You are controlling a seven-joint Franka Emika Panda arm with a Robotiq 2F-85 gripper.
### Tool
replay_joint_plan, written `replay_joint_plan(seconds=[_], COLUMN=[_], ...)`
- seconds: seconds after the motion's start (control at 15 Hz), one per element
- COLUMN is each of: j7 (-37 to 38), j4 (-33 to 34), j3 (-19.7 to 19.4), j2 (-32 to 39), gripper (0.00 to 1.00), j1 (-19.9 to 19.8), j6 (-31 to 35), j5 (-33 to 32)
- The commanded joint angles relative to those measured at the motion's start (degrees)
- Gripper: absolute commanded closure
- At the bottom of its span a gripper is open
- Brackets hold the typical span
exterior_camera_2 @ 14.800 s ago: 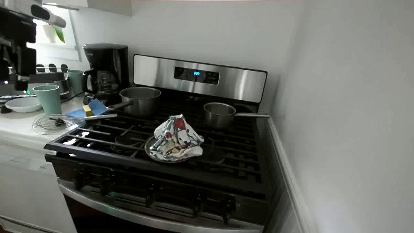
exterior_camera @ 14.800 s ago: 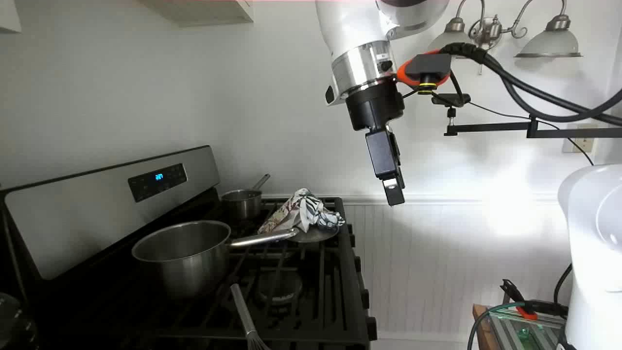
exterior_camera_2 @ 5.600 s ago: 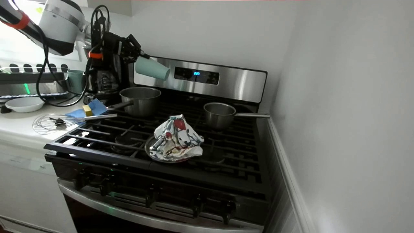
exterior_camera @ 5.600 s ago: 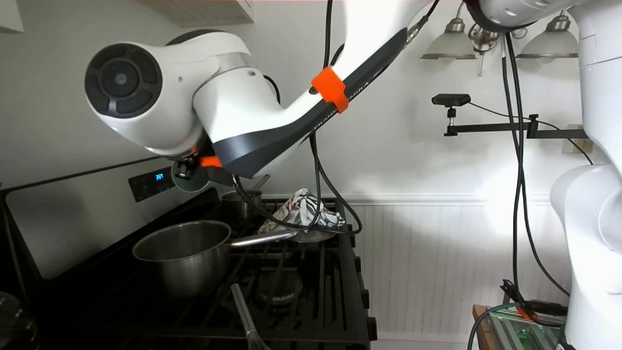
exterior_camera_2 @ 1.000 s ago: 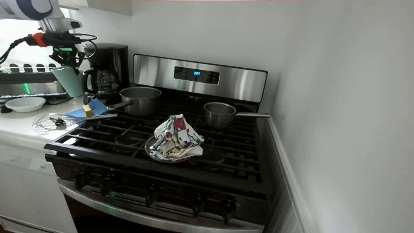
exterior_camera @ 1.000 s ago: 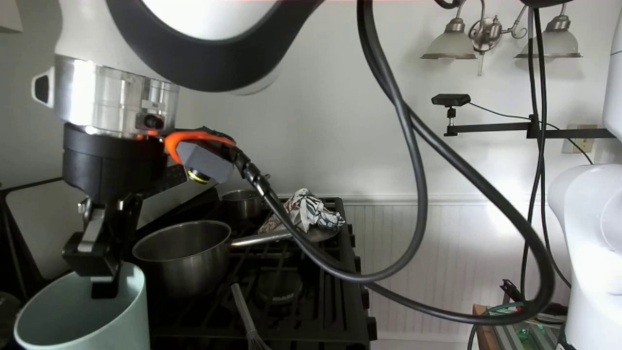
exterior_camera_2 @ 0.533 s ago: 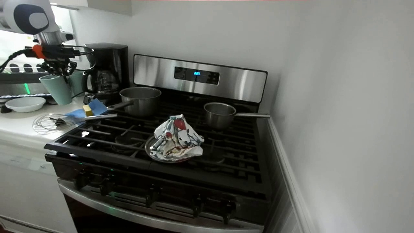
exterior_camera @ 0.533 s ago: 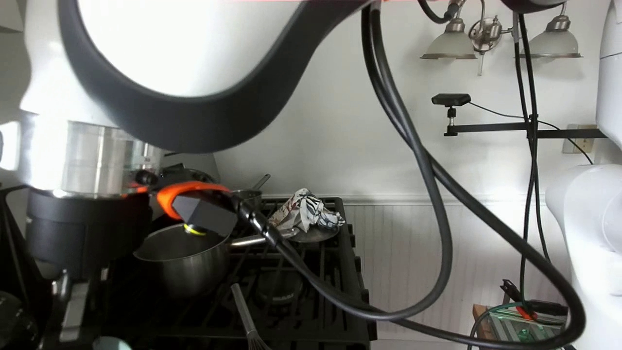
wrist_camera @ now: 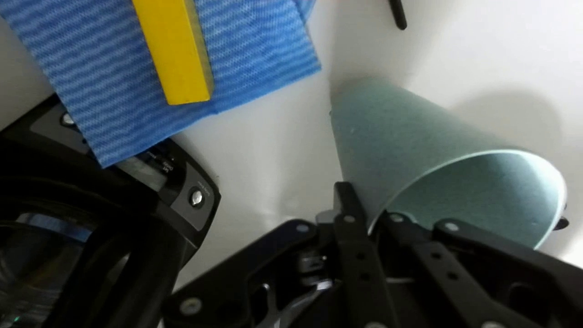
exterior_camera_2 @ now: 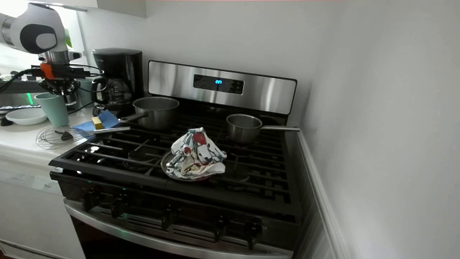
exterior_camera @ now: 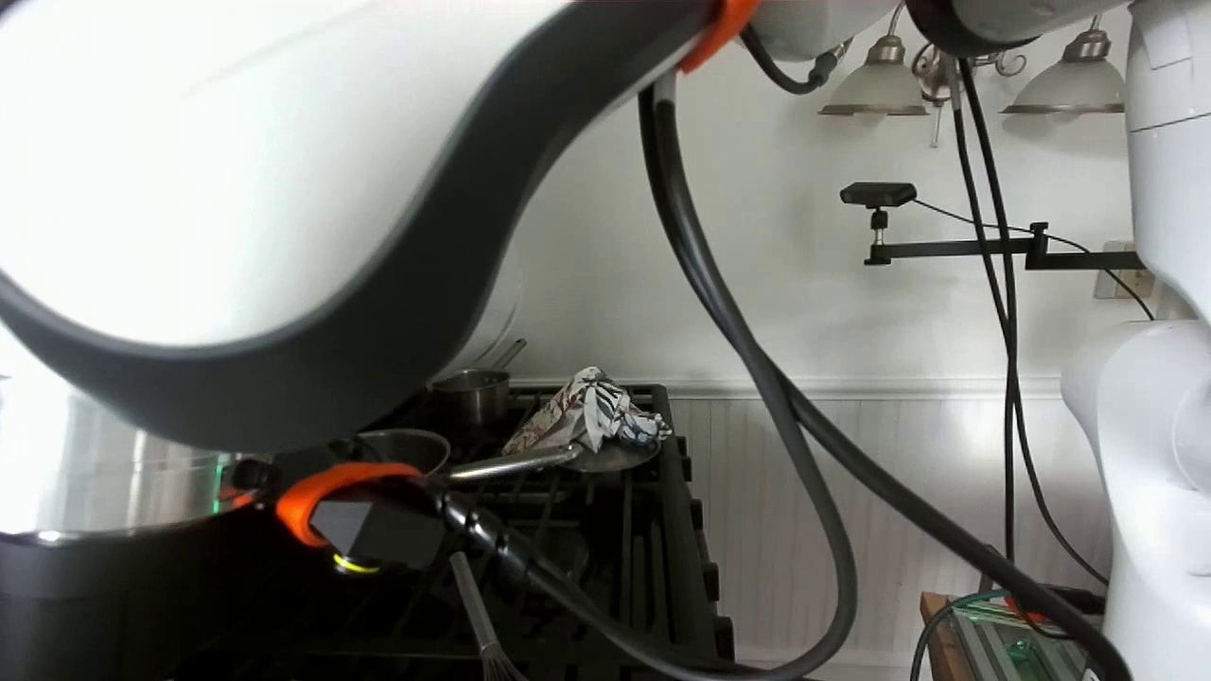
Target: Pour the content in the light blue cup into the pot on the right plate and pick up the yellow cube and put it in the pot on the left plate
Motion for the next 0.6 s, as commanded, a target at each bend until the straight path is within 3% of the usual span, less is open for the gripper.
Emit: replay_joint_plan(seconds=[0.0, 0.07, 0.13, 0.27, 0.53], j7=[-2.8, -2.7, -2.5, -3.0, -4.1], j4=[2.2, 2.1, 2.2, 2.1, 1.5], j3=[0.8, 0.7, 0.7, 0.9, 0.9], j2=[2.1, 2.2, 2.4, 2.0, -0.4], gripper=[0.99, 0.90, 0.69, 0.65, 0.38], j1=[-0.5, -0.3, -0.2, -0.4, -1.4], j6=[-0.6, -0.5, -0.4, -0.1, 0.6], j5=[0.8, 0.2, 0.0, 0.4, 1.6])
